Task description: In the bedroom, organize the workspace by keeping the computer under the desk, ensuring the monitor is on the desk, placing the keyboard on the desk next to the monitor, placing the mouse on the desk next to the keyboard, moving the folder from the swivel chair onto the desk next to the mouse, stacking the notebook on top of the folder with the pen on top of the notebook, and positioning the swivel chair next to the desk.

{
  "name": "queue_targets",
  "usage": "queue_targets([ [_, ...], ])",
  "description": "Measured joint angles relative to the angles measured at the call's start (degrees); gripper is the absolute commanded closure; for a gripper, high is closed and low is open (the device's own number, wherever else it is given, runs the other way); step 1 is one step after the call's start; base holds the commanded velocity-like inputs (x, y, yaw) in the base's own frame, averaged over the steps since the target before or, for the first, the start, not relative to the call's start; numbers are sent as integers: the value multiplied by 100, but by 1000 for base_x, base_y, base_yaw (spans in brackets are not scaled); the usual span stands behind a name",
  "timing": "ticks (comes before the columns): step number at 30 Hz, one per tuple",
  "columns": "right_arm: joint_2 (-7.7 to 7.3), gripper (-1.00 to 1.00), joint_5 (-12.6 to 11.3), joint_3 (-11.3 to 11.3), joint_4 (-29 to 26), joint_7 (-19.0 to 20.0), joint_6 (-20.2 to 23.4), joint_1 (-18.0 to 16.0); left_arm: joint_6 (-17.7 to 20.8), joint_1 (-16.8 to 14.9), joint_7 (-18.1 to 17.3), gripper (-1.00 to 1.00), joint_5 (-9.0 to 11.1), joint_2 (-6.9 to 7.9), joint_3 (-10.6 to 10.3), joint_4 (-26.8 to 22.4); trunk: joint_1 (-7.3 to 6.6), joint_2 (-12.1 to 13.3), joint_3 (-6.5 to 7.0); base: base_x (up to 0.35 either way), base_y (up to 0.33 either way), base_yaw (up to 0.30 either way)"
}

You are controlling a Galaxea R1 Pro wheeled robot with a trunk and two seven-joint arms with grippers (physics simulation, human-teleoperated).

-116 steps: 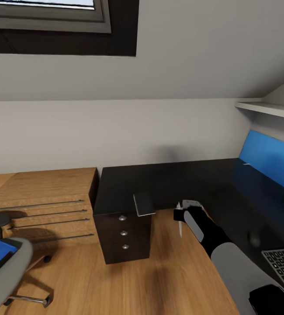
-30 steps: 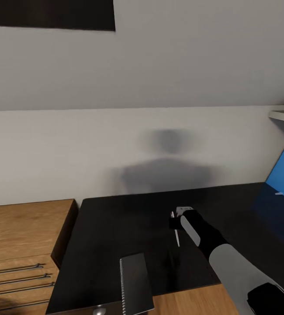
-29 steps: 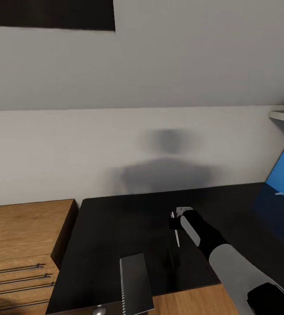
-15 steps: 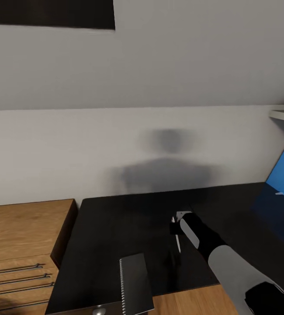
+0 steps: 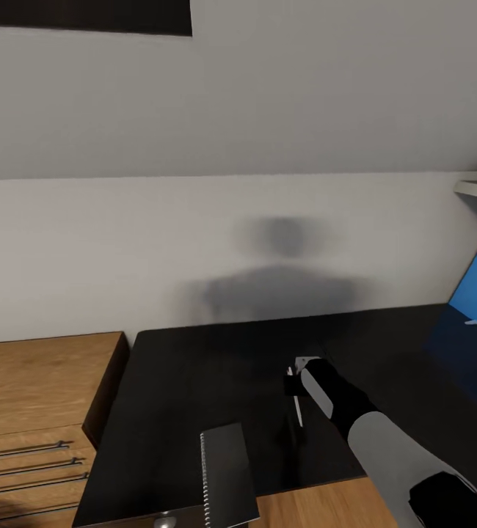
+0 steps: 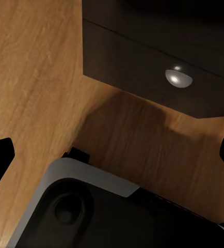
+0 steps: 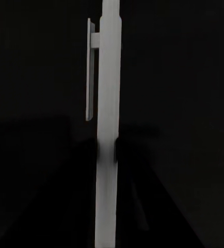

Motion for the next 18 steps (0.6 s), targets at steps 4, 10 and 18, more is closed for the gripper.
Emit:
queue_targets([
  [4,52,100,1,-7,2,-3,-3,0,-1,0,0,-100,0,0,0,0,88,-161,-72,0,0,0],
  [10,75,100,2,-10,4,-4,-10,0,-3,0,0,-100,0,1,0,0,220,-402,-180,0,0,0],
  [18,80,100,2,-17,8,-6,-4,0,-4,0,0,-100,-2,3,0,0,396,-723,-324,0,0,0],
])
